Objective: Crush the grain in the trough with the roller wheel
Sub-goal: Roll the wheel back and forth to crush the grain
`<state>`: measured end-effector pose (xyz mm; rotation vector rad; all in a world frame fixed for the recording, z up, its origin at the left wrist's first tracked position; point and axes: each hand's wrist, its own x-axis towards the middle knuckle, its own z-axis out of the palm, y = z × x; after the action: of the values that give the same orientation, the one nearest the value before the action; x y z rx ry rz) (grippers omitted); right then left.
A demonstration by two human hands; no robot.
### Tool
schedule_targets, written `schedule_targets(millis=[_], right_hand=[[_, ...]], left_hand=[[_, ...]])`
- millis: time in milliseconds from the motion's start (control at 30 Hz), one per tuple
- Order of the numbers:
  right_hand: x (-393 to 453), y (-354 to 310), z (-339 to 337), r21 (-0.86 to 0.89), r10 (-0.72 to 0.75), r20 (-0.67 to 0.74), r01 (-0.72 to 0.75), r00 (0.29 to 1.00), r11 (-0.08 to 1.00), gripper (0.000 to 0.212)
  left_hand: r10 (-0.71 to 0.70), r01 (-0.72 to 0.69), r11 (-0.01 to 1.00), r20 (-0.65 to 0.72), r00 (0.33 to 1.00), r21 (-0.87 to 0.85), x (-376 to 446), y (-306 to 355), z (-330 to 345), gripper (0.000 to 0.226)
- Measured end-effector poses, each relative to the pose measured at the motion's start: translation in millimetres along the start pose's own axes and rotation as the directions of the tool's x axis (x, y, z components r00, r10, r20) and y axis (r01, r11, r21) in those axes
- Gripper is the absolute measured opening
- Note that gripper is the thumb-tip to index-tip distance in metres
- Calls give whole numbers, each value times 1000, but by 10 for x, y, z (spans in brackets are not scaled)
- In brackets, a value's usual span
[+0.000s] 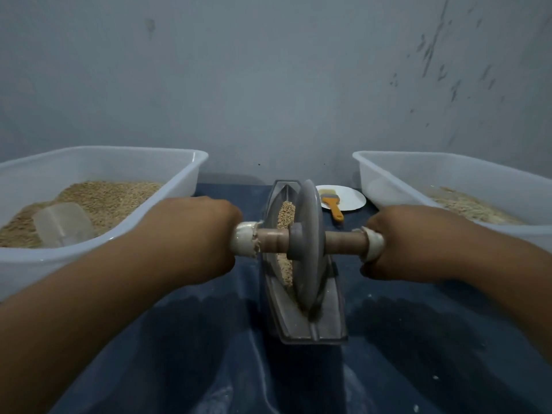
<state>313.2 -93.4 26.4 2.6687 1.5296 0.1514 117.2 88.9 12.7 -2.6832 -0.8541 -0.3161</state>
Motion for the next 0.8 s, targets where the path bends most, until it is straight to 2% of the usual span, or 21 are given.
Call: schedule_targets(millis=[67,133,233,300,433,600,800], right_hand=[[-14,9,-7,46,9,44,-11,999,999,22],[76,10,62,45,25,26,-26,999,999,20],[347,21,210,19,56,-88,-54,995,998,16],[569,42,283,18,74,-158,-72,985,997,16],[939,117,384,25,83,-242,-79,967,997,16],[1038,185,398,54,69,-222,-59,973,997,17],[796,182,393,47,41,-155,-34,987,998,21]], left_hand=[[-4,4,1000,-53,999,17,-5,6,-3,25],[-13,12,1000,-37,999,-28,102,16,68,27],[-43,44,995,13,999,-94,370,8,239,22],[-59,59,992,3,998,-115,541,-12,330,17],[-88,84,991,-30,996,-107,844,-22,406,20],[-49,54,994,48,998,-95,956,-42,361,23],[7,4,995,114,993,-100,712,-57,278,22]])
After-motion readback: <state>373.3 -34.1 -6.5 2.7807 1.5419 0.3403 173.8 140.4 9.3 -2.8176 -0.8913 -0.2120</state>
